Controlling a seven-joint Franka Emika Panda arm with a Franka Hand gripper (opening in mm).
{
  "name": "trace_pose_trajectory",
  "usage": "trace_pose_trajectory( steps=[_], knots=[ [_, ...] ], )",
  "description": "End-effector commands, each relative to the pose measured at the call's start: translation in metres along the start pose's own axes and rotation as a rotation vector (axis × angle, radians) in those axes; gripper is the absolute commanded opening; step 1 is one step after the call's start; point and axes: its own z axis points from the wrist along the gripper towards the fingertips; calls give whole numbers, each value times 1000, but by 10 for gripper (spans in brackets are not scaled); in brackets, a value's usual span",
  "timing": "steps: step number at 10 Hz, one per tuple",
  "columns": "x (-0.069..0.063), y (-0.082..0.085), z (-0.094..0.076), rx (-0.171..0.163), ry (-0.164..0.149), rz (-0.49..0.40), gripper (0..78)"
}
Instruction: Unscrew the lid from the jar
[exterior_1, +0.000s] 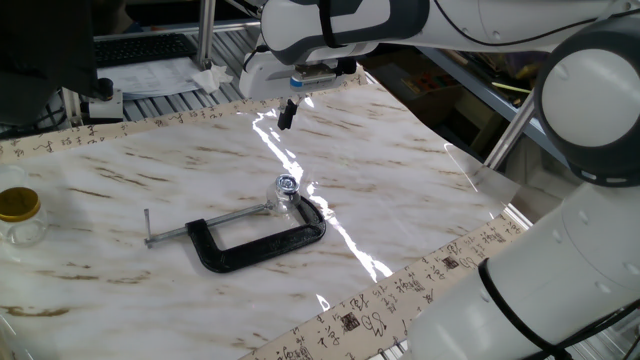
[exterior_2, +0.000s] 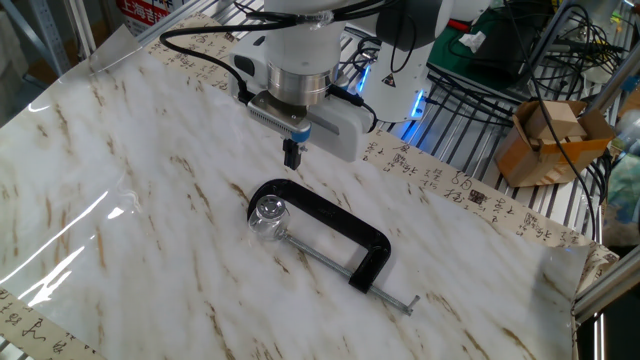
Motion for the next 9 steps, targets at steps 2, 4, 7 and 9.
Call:
trace_pose_trajectory(
  steps=[2, 4, 7, 9],
  knots=[
    [0, 0, 0, 29, 78, 63, 0],
    [0, 0, 0, 26, 77, 72, 0],
    [0, 0, 0, 28, 80, 107, 0],
    [-3, -6, 2, 28, 74, 133, 0]
  ],
)
